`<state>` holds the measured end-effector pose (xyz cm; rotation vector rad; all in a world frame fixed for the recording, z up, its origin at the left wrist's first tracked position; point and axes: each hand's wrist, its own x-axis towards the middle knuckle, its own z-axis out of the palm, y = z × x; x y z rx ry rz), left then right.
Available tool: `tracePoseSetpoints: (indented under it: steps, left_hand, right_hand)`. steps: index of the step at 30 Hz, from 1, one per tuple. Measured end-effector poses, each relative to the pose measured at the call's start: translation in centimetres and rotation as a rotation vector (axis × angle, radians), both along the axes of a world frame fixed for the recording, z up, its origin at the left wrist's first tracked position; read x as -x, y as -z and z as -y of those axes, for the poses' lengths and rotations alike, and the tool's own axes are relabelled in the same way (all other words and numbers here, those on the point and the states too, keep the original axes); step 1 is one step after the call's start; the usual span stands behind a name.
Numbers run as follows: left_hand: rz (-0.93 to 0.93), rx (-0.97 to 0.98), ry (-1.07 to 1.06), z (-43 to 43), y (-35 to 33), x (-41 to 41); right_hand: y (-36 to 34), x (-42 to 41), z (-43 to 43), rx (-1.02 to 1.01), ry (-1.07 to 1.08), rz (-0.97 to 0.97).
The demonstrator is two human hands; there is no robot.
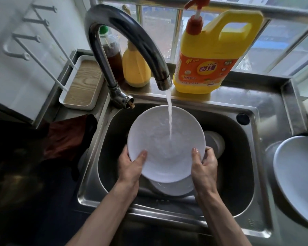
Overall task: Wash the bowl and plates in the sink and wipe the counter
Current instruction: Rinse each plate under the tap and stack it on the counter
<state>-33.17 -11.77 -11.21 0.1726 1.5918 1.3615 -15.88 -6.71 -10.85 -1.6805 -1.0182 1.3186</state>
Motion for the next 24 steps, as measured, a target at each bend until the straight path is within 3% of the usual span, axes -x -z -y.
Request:
tracePoseSetpoints:
  steps: [6,13,15,20,22,24]
  left_hand:
    - [-0.217,0.037,0.142,-0.9,0.3,2.2]
    - [-0.366,0.085,0.420,-2.4,-0.4,3.9]
    - [-0.314,0.118,0.400,-2.2,-0.4,3.8]
    - [0.251,0.142,0.155,-0.6,-0.8,1.7]
    - [0.183,0.113,0.050,-0.4,-0.5,1.0]
    - [-0.089,0.107,-0.001,-0.7,-0.2,0.8]
  right_hand:
    - [-0.3,-0.5,-1.6,0.098,-0.068,0.032]
    - [0.2,-1.1,-3.8,0.055,-0.181,0.163]
    - [0.3,-1.0,-3.7,0.043,-0.185,0.209]
    - [0.1,-0.5,-2.2,0.035,-0.061,0.144]
    - [0.1,-0.4,-1.5,0.076,-0.091,0.084]
    - [0.1,-0.3,-1.0,0.151,-0.138,0.039]
